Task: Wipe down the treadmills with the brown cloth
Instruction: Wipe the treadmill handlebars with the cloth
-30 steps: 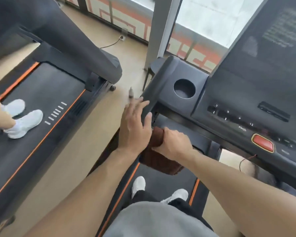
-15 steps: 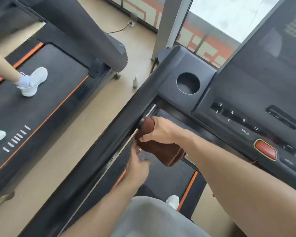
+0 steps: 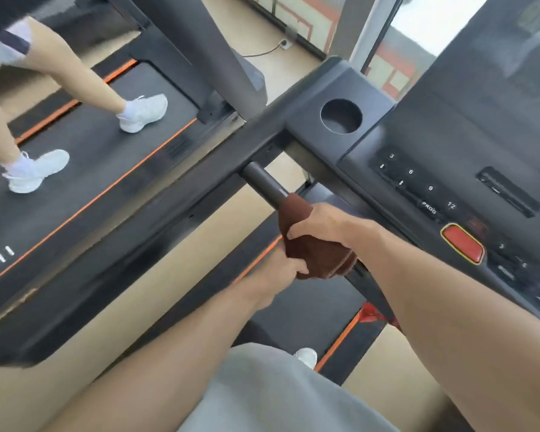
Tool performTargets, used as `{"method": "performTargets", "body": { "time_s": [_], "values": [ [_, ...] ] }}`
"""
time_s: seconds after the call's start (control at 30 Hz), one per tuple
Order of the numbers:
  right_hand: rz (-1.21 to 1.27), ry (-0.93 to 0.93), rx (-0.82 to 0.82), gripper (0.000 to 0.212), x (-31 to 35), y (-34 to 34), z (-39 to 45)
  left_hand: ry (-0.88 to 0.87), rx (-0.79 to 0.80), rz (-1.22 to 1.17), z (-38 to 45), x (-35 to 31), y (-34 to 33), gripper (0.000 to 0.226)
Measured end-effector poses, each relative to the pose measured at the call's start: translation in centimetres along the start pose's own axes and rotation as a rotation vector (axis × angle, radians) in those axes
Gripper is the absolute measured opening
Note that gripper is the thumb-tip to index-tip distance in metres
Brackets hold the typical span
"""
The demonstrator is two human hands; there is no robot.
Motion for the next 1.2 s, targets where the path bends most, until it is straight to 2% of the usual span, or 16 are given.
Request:
{"method": "performTargets", "body": {
  "time_s": [0.07, 0.13, 0.2, 0.37, 0.43, 0.53, 0.63, 0.73, 0.9, 1.03, 1.2],
  "values": [
    [-0.007, -0.004, 0.009, 0.042, -2.2, -0.2, -2.2, 0.008, -0.003, 0.043, 0.2, 1.8, -2.8, 0.071],
    [-0.008, 0.003, 0.022, 0.033, -4.1, -0.5, -4.6, 0.028, -0.016, 0.064, 1.4, 4.3, -5.4, 0.09],
    [-0.026, 0.021, 0.019, 0.022, -5.4, -0.7, -6.7, 0.057, -0.009, 0.105, 1.1, 5.6, -8.1, 0.099],
    [-0.154, 0.059, -0.056, 0.025, -6.7, -0.5, -8.7, -0.001, -0.027, 0.144, -1.0, 5.3, -11.7, 0.075],
    [-0.293, 0.038, -0.162, 0.03, -6.8, -0.6, -9.2, -0.017, -0.037, 0.156, -0.3, 5.8, -12.1, 0.069],
    [-0.498, 0.009, -0.37, 0.042, -6.7, -0.9, -10.5, -0.041, -0.056, 0.042, 0.2, 6.0, -11.8, 0.048],
    [-0.593, 0.067, -0.425, 0.05, -5.6, -1.1, -10.1, -0.015, -0.1, -0.059, 0.4, 6.4, -10.3, 0.043],
    [-0.495, 0.091, -0.347, 0.043, -4.7, -0.5, -7.5, 0.015, -0.173, -0.134, 1.1, 7.2, -7.4, 0.049],
    [-0.007, 0.127, -0.101, 0.051, -2.0, -0.5, -1.3, -0.016, -0.269, -0.23, 1.0, 5.1, -1.0, 0.043],
    [0.102, 0.163, -0.165, 0.059, 4.5, 1.2, 3.5, -0.065, -0.356, -0.308, 0.6, 2.3, 4.8, 0.04],
    [0.083, 0.126, -0.309, 0.04, 9.6, 2.6, 6.8, -0.108, -0.333, -0.218, -0.7, -0.6, 9.6, 0.045]
  ]
}}
Point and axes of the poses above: each hand's wrist, its own z-axis towards the middle knuckle, its own y-axis out of the back of the hand, x = y × z, the point moved 10 cm from there along z, towards the middle knuckle, and after that the axes turned 11 degrees about y, right-handed, at the moved point
